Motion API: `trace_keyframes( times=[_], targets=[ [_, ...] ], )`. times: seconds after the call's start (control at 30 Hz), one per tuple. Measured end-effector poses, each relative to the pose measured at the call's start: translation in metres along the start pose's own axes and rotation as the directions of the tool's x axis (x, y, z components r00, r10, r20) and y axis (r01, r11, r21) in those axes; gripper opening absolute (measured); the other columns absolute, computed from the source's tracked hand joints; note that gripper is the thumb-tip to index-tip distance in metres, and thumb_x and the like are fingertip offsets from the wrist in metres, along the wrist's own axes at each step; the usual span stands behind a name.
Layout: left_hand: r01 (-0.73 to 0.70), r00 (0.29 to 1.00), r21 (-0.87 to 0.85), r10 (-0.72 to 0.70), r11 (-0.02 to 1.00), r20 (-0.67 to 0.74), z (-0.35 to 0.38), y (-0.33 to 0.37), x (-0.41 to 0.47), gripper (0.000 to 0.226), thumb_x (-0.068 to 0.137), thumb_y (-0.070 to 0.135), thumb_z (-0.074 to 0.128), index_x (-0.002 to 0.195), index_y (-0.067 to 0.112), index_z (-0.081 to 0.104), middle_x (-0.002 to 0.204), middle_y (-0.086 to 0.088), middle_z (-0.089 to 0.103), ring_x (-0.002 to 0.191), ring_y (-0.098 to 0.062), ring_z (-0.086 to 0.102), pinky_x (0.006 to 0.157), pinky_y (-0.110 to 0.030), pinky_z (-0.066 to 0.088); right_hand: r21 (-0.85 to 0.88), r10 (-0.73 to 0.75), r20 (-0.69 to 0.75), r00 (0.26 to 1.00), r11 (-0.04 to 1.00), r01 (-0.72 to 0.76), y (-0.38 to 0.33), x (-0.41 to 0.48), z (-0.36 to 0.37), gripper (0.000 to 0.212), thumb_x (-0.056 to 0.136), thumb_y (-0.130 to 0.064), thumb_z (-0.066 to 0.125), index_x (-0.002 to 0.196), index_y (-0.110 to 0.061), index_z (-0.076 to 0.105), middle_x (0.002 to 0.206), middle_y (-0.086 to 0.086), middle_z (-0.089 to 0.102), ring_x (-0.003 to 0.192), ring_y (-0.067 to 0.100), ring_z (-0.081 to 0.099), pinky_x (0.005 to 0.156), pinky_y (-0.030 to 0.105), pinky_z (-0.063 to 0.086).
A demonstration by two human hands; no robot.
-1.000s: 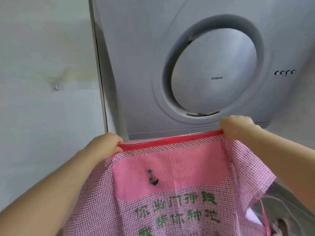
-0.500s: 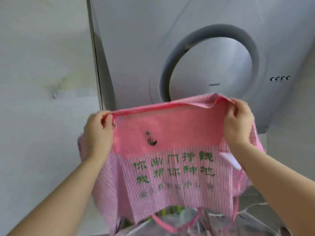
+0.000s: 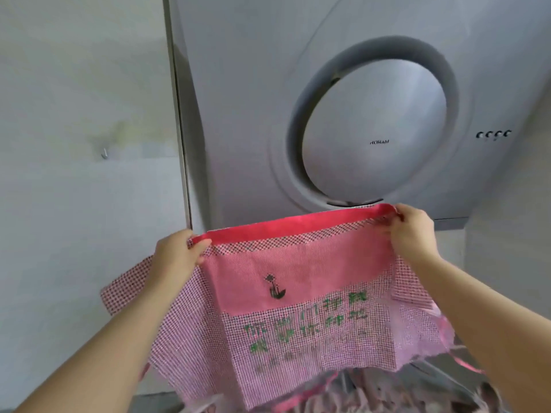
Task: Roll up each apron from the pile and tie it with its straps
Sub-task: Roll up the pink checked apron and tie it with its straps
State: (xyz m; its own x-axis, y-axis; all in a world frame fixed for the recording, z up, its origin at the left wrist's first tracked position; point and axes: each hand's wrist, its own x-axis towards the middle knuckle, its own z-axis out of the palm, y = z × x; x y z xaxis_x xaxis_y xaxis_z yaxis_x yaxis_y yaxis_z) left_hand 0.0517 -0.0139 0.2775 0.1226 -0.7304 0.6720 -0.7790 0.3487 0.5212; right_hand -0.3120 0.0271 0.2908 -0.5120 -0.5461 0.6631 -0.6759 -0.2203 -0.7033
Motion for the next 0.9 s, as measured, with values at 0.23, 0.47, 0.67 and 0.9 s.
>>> trace_keyframes(
  times=[0.23,0.47,0.67,0.9],
  targets=[
    [0.048,0.999,-0.042,-0.049,0.998,-0.022,-0.003,-0.013,-0.013,0.013,0.094,0.016,0.058,0.082,0.011,0.061,0.063,-0.002,0.065,0.06,-0.013,0.065,0.061,-0.027,0.047,-0.139,-0.161,-0.079,0.984,0.979,0.149,0.006,-0.023,-0.013,0.032,0.089,0.0,0.045,0.103,-0.009,0.072,0.099,0.014,0.071,0.092,0.032,0.062,0.072,0.028,0.038],
    [0.034,0.985,-0.275,-0.079,0.961,-0.151,-0.02,0.023,-0.031,0.021,0.1,0.017,0.046,0.087,0.01,0.06,0.073,-0.004,0.067,0.068,-0.016,0.066,0.067,-0.03,0.053,0.015,-0.1,-0.138,0.985,0.995,0.104,-0.004,-0.033,-0.047,0.032,0.091,-0.002,0.045,0.106,-0.012,0.071,0.102,0.007,0.07,0.09,0.019,0.057,0.075,0.021,0.035],
    [-0.105,0.979,-0.046,0.095,0.993,-0.179,-0.039,0.051,-0.049,0.004,0.091,0.016,0.061,0.09,0.011,0.061,0.074,0.003,0.064,0.061,-0.007,0.057,0.056,-0.019,0.041,-0.101,-0.183,-0.12,0.976,0.98,0.172,0.001,-0.043,-0.07,0.015,0.085,-0.002,0.055,0.085,0.002,0.069,0.084,0.018,0.066,0.08,0.034,0.058,0.064,0.03,0.028],
    [-0.083,0.991,-0.063,0.076,0.995,-0.11,-0.034,0.064,-0.069,0.022,0.093,0.014,0.058,0.072,0.012,0.059,0.057,-0.001,0.064,0.058,-0.013,0.064,0.062,-0.028,0.049,0.067,-0.032,-0.15,0.988,0.997,0.043,0.001,-0.058,-0.108,0.018,0.093,-0.013,0.055,0.092,-0.003,0.069,0.078,-0.001,0.058,0.08,0.019,0.054,0.07,0.023,0.033]
  ],
)
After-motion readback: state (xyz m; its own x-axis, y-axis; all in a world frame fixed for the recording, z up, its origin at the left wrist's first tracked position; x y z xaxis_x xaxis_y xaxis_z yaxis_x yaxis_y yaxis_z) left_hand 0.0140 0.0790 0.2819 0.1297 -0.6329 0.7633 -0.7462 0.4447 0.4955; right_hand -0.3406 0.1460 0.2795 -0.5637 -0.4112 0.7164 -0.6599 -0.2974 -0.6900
